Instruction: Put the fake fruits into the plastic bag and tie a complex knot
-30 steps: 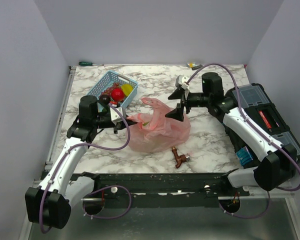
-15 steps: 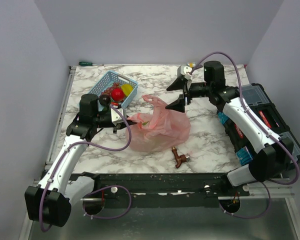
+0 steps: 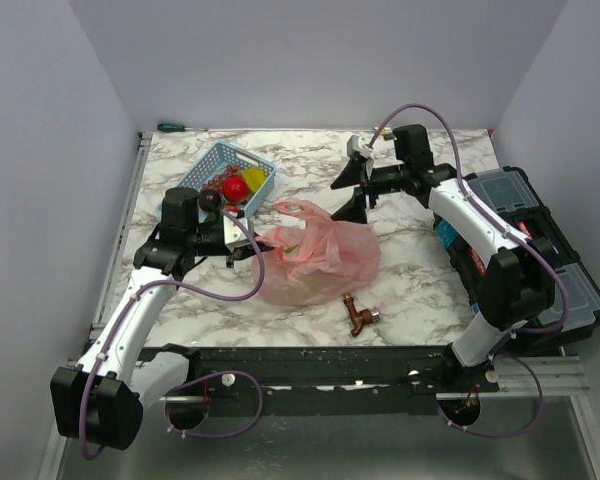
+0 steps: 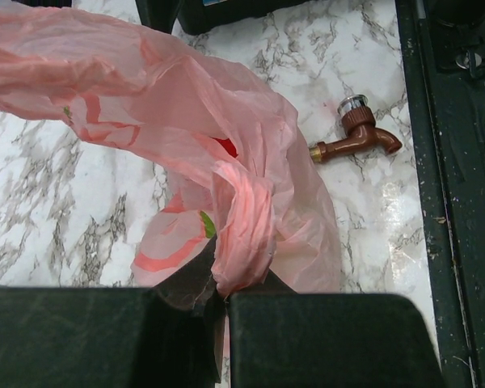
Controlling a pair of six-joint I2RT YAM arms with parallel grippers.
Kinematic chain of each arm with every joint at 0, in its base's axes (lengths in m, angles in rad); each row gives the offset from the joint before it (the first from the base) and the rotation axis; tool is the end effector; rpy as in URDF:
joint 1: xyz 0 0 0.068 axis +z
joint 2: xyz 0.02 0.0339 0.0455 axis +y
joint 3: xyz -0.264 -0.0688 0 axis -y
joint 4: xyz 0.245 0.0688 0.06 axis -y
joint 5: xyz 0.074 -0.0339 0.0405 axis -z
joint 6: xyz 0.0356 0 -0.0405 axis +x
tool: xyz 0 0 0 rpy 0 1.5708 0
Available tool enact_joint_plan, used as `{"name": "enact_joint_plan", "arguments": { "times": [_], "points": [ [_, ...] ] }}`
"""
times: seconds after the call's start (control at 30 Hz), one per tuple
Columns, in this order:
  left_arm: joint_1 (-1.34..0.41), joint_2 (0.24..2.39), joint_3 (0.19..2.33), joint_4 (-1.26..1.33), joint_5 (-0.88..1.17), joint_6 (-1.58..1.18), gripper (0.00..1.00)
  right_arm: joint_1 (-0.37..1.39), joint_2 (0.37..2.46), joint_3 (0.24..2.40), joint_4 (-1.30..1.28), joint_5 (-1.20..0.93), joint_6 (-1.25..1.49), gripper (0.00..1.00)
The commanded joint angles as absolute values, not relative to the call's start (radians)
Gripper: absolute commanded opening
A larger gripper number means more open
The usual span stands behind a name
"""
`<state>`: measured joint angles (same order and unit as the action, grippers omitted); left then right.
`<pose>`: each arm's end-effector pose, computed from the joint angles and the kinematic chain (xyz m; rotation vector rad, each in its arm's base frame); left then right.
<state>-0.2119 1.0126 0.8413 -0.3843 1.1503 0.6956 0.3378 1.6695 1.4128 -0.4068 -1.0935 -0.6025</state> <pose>0.1956 -0.0753 0.3081 1.3463 1.3081 -0.8762 0.3380 0.1523 0.3164 -1.3730 1.4485 1.0313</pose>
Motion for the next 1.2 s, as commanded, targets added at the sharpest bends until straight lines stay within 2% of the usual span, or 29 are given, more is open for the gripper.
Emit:
{"name": "enact_joint_plan", "arguments": {
  "times": [0.0, 0.3, 0.9, 0.97, 1.03, 1.1, 1.13, 1.17],
  "points": [
    [-0.22, 1.028, 0.877, -0.394, 1.197, 0.726, 0.0, 0.35, 1.725, 1.45, -0.465, -1.185, -0.641, 0.92],
    [-0.225, 1.048, 0.902, -0.402, 1.193, 0.736, 0.0, 0.409, 1.791, 1.471, -0.638, -1.256, -0.698, 0.92],
    [-0.256, 1.08, 0.936, -0.427, 1.182, 0.775, 0.0, 0.539, 1.866, 1.517, -0.594, -1.294, -0.638, 0.93],
    [-0.257, 1.079, 0.935, -0.429, 1.181, 0.774, 0.0, 0.543, 1.873, 1.517, -0.596, -1.293, -0.636, 0.84],
    [-0.256, 1.074, 0.931, -0.437, 1.178, 0.772, 0.0, 0.542, 1.878, 1.52, -0.606, -1.29, -0.633, 0.66],
    [-0.256, 1.062, 0.924, -0.464, 1.176, 0.787, 0.0, 0.543, 1.875, 1.521, -0.613, -1.279, -0.623, 0.39],
    [-0.256, 1.051, 0.921, -0.496, 1.171, 0.808, 0.0, 0.542, 1.871, 1.524, -0.611, -1.259, -0.616, 0.21],
    [-0.256, 1.041, 0.919, -0.526, 1.163, 0.831, 0.0, 0.541, 1.864, 1.525, -0.604, -1.235, -0.594, 0.08]
  ]
}}
